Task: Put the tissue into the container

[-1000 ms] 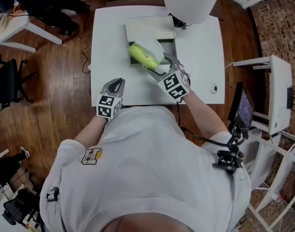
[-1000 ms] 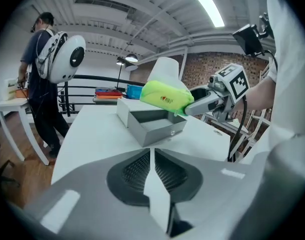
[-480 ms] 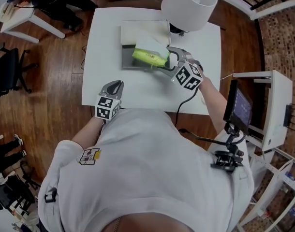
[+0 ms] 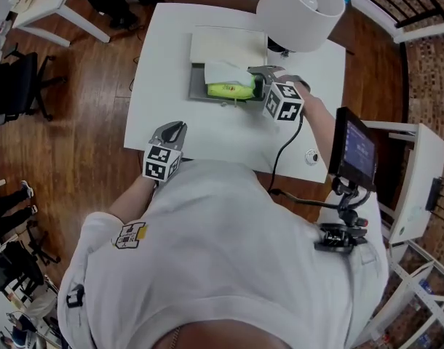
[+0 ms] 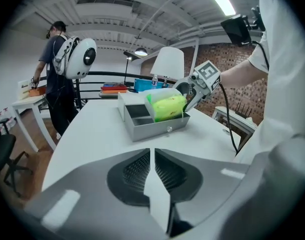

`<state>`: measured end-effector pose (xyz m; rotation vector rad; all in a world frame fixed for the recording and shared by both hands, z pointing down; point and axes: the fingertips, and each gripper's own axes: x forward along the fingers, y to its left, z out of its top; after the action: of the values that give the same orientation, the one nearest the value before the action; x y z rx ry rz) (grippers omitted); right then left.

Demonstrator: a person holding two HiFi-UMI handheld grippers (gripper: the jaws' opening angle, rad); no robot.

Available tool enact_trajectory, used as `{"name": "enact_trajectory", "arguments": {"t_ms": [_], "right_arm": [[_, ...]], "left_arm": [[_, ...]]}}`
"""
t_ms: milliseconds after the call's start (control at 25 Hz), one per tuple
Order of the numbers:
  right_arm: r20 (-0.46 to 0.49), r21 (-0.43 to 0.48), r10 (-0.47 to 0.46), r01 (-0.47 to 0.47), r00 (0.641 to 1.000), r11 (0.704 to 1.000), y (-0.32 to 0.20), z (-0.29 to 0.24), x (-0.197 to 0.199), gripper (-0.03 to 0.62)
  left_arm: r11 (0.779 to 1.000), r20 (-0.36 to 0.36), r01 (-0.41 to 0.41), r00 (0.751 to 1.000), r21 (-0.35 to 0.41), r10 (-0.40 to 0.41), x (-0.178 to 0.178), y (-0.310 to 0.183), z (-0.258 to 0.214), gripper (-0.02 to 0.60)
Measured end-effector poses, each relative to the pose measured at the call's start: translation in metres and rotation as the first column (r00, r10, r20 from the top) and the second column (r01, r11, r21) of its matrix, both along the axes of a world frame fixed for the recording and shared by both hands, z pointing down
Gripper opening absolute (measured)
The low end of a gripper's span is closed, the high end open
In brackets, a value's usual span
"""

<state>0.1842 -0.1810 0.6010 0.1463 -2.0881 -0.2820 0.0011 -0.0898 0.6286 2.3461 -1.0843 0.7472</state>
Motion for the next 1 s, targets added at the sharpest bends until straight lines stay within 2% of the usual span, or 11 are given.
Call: {"name": "enact_trajectory", "arguments": {"t_ms": [240, 560, 1000], "right_arm": [[-0.048, -0.023, -0.018, 0.017, 0.999, 1.0, 0.003, 0.017, -0.003, 0.345], [-0.097, -0.056, 0.027, -0.032, 0.995, 0.998, -0.004, 0.033, -0.003, 0.349], [-0.257, -0.098, 0.076, -0.104, 0.964, 0.99, -0.01, 0.065, 0.012, 0.371]], "left_arm": [[0.999, 0.007, 0.037, 0.999, -0.001, -0.037, -0.006, 0.008, -0.005, 0.015], [1.0, 0.009, 0.029, 1.0, -0.001, -0.029, -0.001, 0.009, -0.003, 0.015], [0.999, 0.005, 0.035, 0.999, 0.007, -0.035, 0.001, 0.005, -0.006, 0.015]]}}
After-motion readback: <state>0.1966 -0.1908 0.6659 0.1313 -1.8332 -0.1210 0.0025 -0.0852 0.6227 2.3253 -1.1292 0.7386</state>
